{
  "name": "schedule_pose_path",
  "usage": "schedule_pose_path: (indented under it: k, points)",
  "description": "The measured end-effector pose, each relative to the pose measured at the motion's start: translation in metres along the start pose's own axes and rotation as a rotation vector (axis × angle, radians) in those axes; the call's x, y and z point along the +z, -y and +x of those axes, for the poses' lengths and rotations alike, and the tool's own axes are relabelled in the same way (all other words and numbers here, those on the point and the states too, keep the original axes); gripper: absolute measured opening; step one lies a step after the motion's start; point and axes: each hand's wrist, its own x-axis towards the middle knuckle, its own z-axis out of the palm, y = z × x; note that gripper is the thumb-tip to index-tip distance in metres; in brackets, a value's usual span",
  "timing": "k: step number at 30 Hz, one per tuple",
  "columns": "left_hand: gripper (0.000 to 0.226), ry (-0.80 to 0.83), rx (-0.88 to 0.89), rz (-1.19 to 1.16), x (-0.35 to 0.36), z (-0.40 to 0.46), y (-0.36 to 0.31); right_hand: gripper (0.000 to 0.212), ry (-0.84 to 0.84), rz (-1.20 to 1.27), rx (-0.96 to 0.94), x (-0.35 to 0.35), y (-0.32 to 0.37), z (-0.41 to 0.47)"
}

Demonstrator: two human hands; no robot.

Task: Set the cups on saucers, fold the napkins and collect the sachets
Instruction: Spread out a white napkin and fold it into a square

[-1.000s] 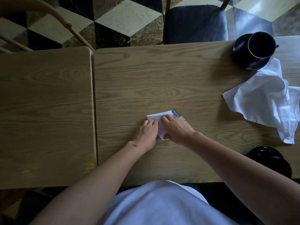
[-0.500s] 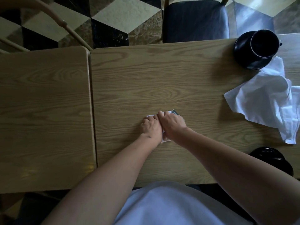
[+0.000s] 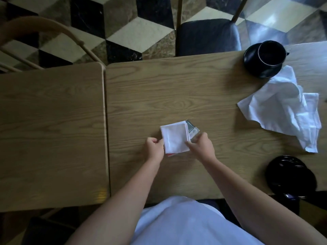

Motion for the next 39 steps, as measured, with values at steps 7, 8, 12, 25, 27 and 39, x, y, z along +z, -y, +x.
schedule_pose_path:
  k: [7,8,12,25,27,39]
  points:
    - [0.006,0.302,0.044,-0.027,-0.002,0.003,-0.022,0.019,0.294,0.370,0.154,-0.007,0.009,-0.006]
    - [0.006,0.316,0.064,-0.040,-0.005,0.003,-0.027,0.017,0.312,0.390,0.138,-0.011,0.009,-0.009]
    - [0.005,0.417,0.141,-0.183,-0.011,-0.012,-0.042,0.015,0.295,0.484,0.055,-0.033,-0.002,-0.025]
    - [0.011,0.774,0.219,-0.006,0.054,-0.095,-0.028,0.020,0.048,0.386,0.133,-0.106,-0.120,-0.081]
    - [0.010,0.778,0.222,0.035,0.067,-0.108,-0.020,0.017,0.042,0.357,0.156,-0.115,-0.136,-0.082]
    - [0.015,0.589,0.114,0.235,0.149,-0.158,0.023,0.026,0.083,-0.009,0.182,-0.133,-0.202,-0.063]
